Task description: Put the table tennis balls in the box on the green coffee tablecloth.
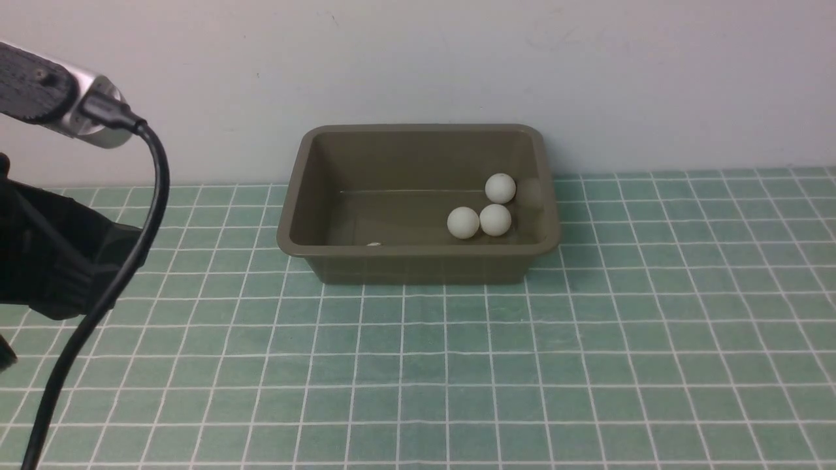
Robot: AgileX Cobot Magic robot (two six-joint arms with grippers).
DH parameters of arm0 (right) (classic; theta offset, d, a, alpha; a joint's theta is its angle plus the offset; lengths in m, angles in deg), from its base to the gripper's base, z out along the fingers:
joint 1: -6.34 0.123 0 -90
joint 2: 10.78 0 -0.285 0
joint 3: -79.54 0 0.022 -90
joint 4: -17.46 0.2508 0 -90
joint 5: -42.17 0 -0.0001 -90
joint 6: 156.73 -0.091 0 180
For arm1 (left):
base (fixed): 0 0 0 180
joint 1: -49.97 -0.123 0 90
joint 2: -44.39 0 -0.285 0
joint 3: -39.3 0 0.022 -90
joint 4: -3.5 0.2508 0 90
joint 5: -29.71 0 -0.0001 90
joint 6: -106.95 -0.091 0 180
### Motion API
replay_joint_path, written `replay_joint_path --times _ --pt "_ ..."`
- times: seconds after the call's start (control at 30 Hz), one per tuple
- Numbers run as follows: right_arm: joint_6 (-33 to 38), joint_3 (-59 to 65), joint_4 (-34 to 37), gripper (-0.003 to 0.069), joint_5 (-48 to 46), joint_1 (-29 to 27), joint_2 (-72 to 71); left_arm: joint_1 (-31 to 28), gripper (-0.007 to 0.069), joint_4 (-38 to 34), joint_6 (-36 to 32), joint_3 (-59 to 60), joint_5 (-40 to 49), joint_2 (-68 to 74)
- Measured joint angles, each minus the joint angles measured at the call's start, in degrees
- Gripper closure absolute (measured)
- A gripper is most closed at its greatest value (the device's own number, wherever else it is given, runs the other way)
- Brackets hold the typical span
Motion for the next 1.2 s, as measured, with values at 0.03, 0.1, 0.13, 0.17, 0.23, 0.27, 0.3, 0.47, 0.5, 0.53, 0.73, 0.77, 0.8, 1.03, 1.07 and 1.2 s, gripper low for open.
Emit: replay_joint_path --times 0.03,0.1,0.13,0.17,0.23,0.27,0.3,0.47,0.5,0.53,0.73,0.77,0.8,1.03,1.07,1.2 --pt "2.21 4.62 2.09 0.0173 2.98 0.97 -1.28 0.0 0.0155 0.0 0.0 0.0 0.0 0.0" --pt "4.44 8.81 3.42 0.0174 5.85 2.01 -2.41 0.0 0.0155 0.0 0.0 0.0 0.0 0.0" --pt "7.64 14.54 4.07 0.0174 10.3 3.66 -3.88 0.0 0.0155 0.0 0.0 0.0 0.0 0.0" --pt "9.22 17.6 3.95 0.0174 12.8 4.61 -4.91 0.0 0.0155 0.0 0.0 0.0 0.0 0.0" --pt "10.95 23.27 3.49 0.0176 16.96 6.14 -7.82 0.0 0.0155 0.0 0.0 0.0 0.0 0.0" --pt "11.02 25.06 3.49 0.0176 18.35 6.37 -9.13 0.0 0.0155 0.0 0.0 0.0 0.0 0.0" --pt "11.01 25.49 3.49 0.0177 18.64 6.49 -9.46 0.0 0.0155 0.0 0.0 0.0 0.0 0.0" --pt "6.86 35.45 2.94 0.0216 26.54 6.24 -18.78 0.0 0.0155 -0.81 -0.06 0.0 0.12 0.0" --pt "5.86 36.63 2.92 0.0227 27.27 6.1 -19.82 0.0 0.0155 -1.03 -0.06 0.0 0.12 0.0" --pt "5.3 37.39 2.92 0.0236 27.66 5.97 -20.53 0.0 0.0155 -1.18 -0.06 0.0 0.16 0.0" --pt "4.92 38.66 2.09 0.0303 29.45 5.78 -22.74 0.0 0.0155 -1.29 -0.06 0.0 0.24 0.0" --pt "4.92 38.66 2.09 0.0312 29.57 5.78 -22.74 0.0 0.0155 -1.35 -0.06 0.0 0.24 0.0" --pt "4.92 38.66 2.09 0.0323 29.57 5.78 -22.74 0.0 0.0155 -1.35 -0.06 0.0 0.55 0.0" --pt "4.92 38.66 2.09 0.0342 27.09 5.78 -22.74 0.0 0.0155 -1.35 -0.06 0.0 1.19 0.0" --pt "4.92 38.66 2.09 0.0341 26.79 5.78 -22.74 0.0 0.0155 -1.35 -0.06 0.0 1.19 0.0" --pt "4.92 38.66 2.09 0.0342 25.62 5.78 -22.74 0.0 0.0155 -1.35 -0.06 0.0 1.19 0.0"
